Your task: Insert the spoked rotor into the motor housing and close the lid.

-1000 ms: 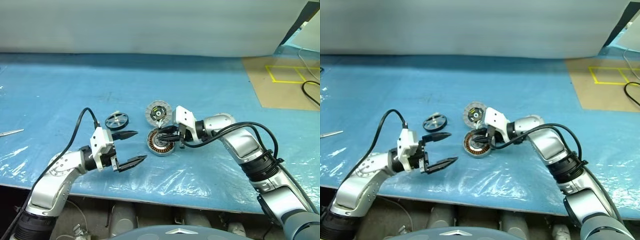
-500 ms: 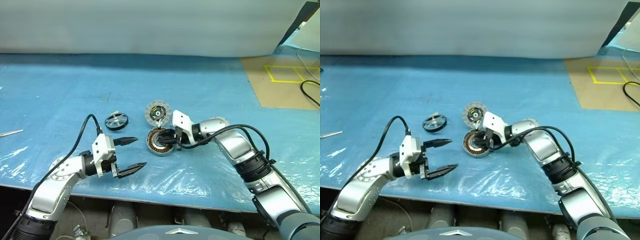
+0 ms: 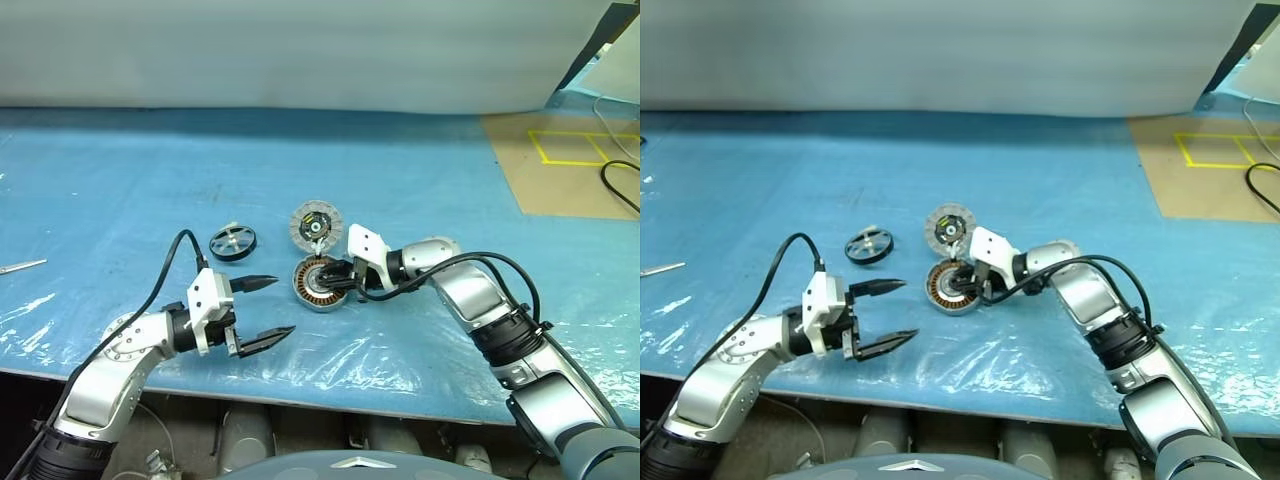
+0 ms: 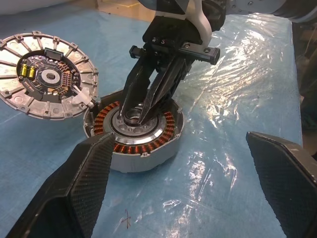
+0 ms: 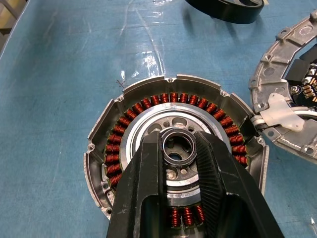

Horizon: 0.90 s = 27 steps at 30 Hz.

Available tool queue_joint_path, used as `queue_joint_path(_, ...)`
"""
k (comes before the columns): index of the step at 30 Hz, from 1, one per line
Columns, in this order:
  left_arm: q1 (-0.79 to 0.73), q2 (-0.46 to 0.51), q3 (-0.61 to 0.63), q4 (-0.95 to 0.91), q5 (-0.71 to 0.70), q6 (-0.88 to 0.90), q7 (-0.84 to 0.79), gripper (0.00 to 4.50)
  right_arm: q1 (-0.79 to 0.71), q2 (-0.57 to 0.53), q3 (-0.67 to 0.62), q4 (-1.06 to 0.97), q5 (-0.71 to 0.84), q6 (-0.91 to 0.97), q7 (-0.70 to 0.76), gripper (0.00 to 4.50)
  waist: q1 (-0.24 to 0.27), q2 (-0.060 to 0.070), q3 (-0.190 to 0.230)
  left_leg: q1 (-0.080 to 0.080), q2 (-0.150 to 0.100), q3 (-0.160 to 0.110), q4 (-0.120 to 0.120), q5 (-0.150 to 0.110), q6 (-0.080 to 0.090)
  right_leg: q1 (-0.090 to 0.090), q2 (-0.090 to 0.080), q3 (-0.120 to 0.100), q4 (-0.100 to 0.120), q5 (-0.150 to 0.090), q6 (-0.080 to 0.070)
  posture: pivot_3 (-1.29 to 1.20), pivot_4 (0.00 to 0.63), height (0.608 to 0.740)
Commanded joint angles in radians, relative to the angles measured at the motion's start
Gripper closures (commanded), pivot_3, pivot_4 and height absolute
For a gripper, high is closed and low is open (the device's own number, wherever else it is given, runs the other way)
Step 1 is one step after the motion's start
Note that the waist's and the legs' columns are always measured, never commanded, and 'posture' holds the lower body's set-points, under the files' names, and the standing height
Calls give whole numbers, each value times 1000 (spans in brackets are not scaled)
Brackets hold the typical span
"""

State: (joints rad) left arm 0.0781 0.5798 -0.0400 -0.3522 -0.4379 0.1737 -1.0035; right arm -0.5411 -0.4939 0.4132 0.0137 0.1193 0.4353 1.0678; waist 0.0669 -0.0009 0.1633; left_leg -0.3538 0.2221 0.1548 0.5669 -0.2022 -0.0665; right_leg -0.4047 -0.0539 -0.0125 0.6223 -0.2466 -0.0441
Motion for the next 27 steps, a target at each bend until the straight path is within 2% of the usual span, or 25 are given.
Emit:
queue_joint_path(1, -4, 7, 3, -17, 0, -9, 2, 0, -13, 14, -5, -20, 1, -10, 2, 3933, -1, 0, 0, 0, 0, 0, 0, 0, 0, 0, 0, 0, 0, 0, 0, 0, 150, 740)
queue_joint_path(26, -21, 5, -7, 29, 22, -44, -6, 0, -6, 6, -7, 12, -32, -46, -5, 3933, -1, 0, 0, 0, 0, 0, 1, 0, 0, 0, 0, 0, 1, 0, 0, 0, 150, 740)
queue_joint_path(27, -21, 5, -7, 29, 22, -44, -6, 0, -7, 8, -9, 16, -33, -46, -7, 3215, -1, 0, 0, 0, 0, 0, 1, 0, 0, 0, 0, 0, 1, 0, 0, 0, 150, 740)
